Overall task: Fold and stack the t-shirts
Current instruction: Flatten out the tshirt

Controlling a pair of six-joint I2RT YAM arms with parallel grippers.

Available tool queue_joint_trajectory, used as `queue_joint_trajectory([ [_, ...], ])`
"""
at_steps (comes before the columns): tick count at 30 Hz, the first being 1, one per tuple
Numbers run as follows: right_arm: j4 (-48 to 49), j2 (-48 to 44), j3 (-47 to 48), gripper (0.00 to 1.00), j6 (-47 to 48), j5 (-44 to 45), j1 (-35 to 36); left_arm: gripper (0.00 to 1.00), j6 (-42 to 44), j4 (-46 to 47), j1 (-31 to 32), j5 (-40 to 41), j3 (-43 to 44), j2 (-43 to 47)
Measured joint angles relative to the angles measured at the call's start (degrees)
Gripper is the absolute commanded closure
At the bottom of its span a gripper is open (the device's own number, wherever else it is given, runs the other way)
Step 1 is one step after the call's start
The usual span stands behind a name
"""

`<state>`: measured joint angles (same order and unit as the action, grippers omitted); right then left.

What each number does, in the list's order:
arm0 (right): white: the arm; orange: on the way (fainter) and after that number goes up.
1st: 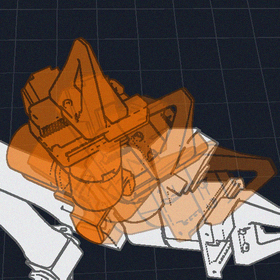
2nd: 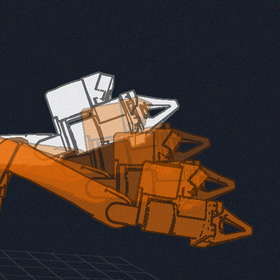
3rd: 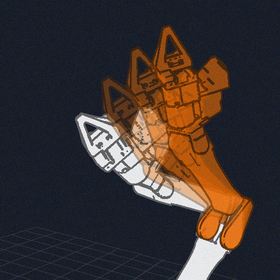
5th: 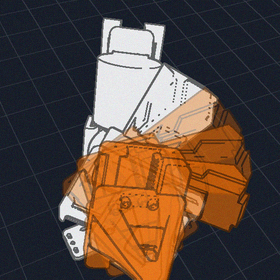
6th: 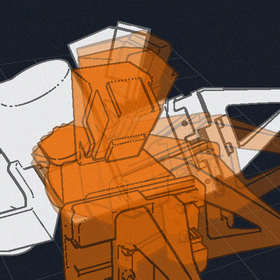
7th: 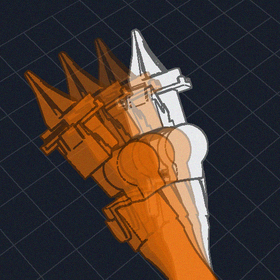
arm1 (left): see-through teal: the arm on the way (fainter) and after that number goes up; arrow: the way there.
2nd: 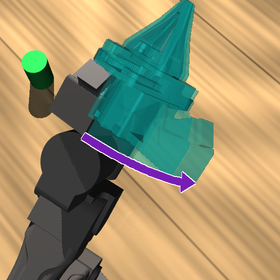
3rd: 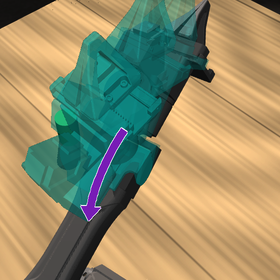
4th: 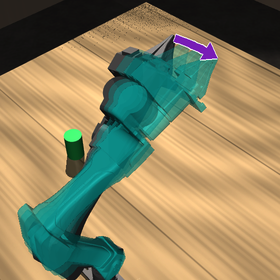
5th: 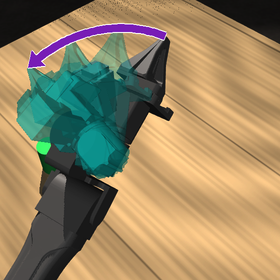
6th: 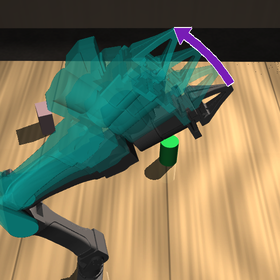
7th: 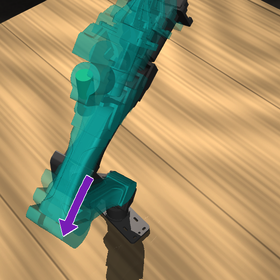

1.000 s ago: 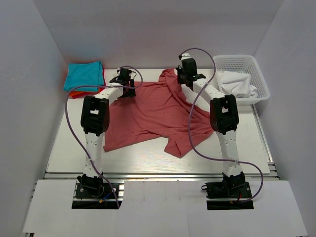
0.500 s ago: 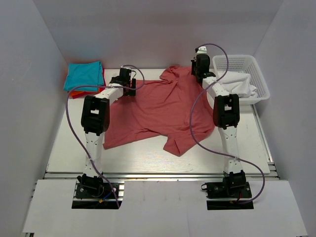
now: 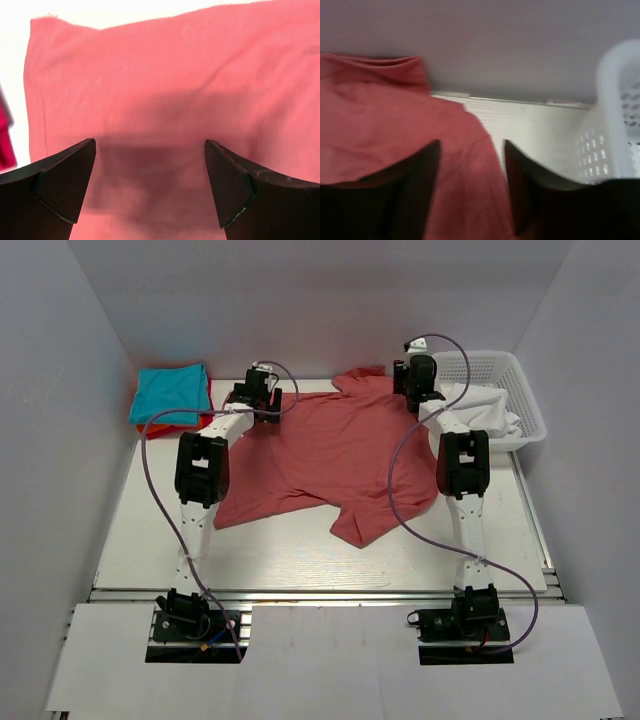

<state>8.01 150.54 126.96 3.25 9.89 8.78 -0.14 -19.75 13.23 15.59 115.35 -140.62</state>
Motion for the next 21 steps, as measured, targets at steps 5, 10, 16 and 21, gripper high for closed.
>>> queue_joint_trajectory([
  [5, -1.6, -6.1, -4.0, 0.10, 4.0, -5.2, 2.9, 0.00, 0.1, -3.4, 0.0, -2.2, 7.6, -2.9],
  [10, -8.5, -17.4, -8.8, 0.10, 3.1, -8.1, 7.7, 0.00, -2.2, -5.4, 0.0, -3.4, 1.0, 4.3],
  [16, -16.9, -41.1, -31.6, 0.10, -3.4, -6.6, 15.5, 0.00, -10.1, -9.3, 0.5, -4.2, -23.6, 26.4],
  [21, -24.3, -53.2, -50.7, 0.10, -10.2, -4.0, 22.6, 0.00, -15.9, -7.4, 0.5, -6.8, -44.9, 43.2],
])
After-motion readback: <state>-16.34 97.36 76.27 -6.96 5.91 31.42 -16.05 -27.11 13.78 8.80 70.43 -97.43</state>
